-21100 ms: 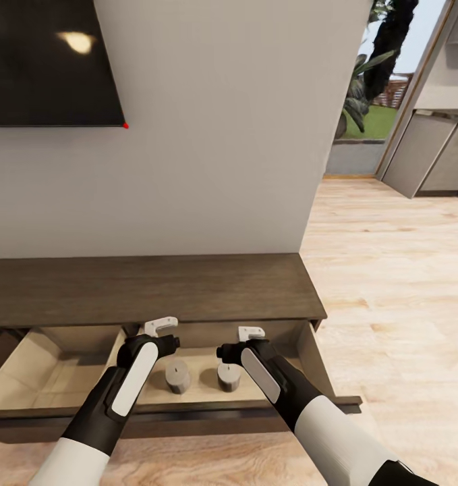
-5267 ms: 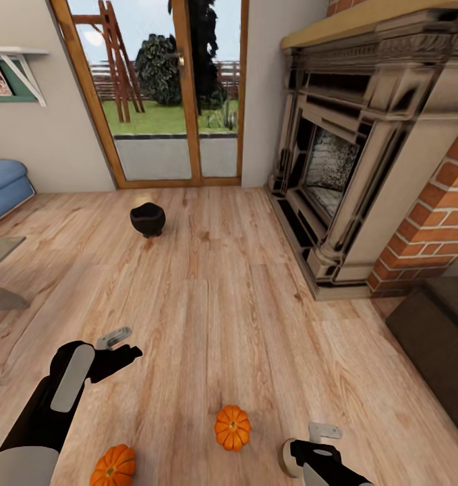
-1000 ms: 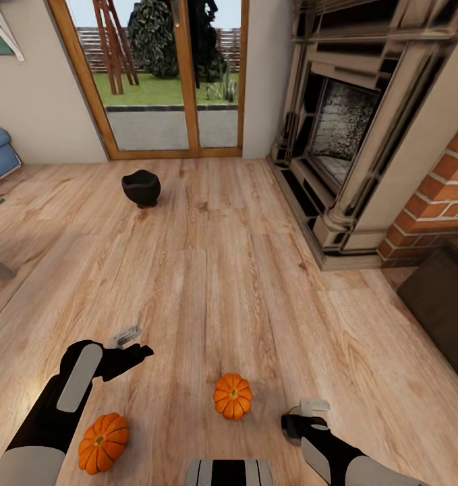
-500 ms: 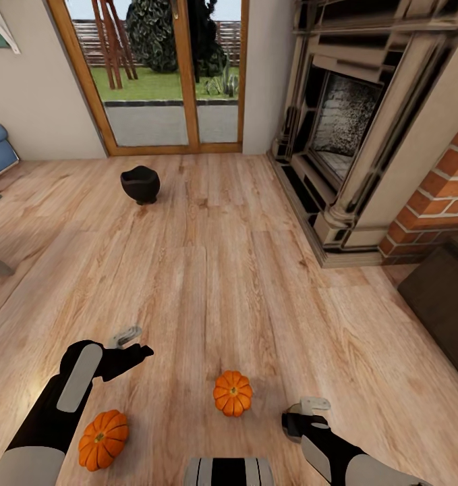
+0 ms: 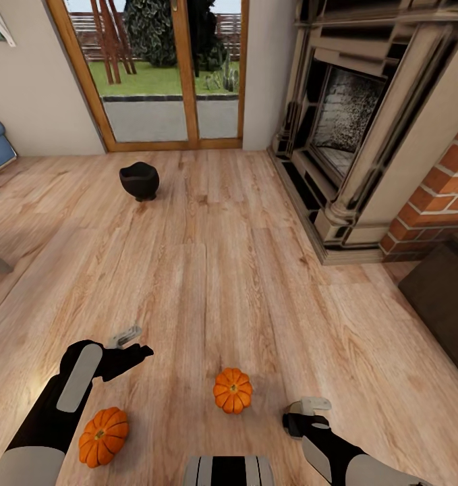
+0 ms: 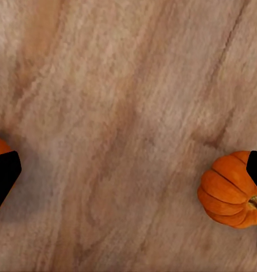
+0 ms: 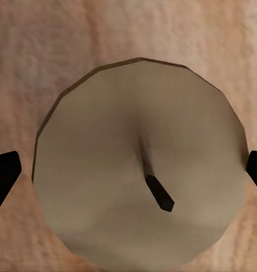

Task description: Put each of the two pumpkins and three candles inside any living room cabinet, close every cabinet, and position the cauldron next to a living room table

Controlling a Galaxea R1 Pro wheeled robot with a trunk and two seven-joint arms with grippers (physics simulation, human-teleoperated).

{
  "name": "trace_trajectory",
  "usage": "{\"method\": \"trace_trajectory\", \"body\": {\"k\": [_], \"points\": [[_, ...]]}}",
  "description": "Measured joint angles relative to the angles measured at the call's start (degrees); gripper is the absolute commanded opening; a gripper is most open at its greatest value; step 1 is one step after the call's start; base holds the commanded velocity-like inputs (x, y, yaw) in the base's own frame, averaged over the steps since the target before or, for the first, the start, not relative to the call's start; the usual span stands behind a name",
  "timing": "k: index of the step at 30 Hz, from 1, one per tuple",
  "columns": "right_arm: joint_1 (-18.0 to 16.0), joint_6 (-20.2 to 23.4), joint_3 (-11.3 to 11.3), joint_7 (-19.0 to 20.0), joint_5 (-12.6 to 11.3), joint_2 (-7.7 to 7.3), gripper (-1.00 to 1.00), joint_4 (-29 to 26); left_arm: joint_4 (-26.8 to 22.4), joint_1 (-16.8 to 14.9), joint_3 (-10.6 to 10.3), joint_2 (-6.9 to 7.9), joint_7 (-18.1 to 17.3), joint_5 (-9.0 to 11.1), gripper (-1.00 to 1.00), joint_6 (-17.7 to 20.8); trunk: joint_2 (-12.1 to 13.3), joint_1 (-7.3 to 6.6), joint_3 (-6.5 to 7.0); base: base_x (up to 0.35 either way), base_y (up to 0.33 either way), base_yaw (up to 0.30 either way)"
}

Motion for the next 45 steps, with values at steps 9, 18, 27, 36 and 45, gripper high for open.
{"method": "trace_trajectory", "body": {"k": [9,18,27,36,45], "points": [[0.0,0.0,0.0,0.0,0.0,0.00,-1.00,0.1,0.0,0.0,0.0,0.00,0.0,0.0,1.00,0.0,0.0,0.00,0.00,0.000,0.000,0.000],[0.0,0.0,-0.2,-0.1,0.0,0.05,-1.00,-0.1,0.0,0.0,0.0,0.00,0.0,0.0,1.00,0.0,0.0,0.00,0.00,0.000,0.000,0.000],[0.0,0.0,-0.2,-0.1,0.0,0.09,-1.00,-0.1,0.0,0.0,0.1,0.00,0.0,0.0,1.00,0.0,0.0,0.00,0.00,0.000,0.000,0.000],[0.0,0.0,-0.1,-0.1,0.0,0.09,-1.00,-0.1,0.0,0.0,0.1,0.00,0.0,0.0,1.00,0.0,0.0,0.00,0.00,0.000,0.000,0.000],[0.0,0.1,-0.1,0.4,-0.6,0.08,-1.00,-0.1,0.0,0.0,0.1,0.06,0.0,0.0,1.00,0.0,0.1,-0.08,0.87,0.000,0.000,0.000]]}}
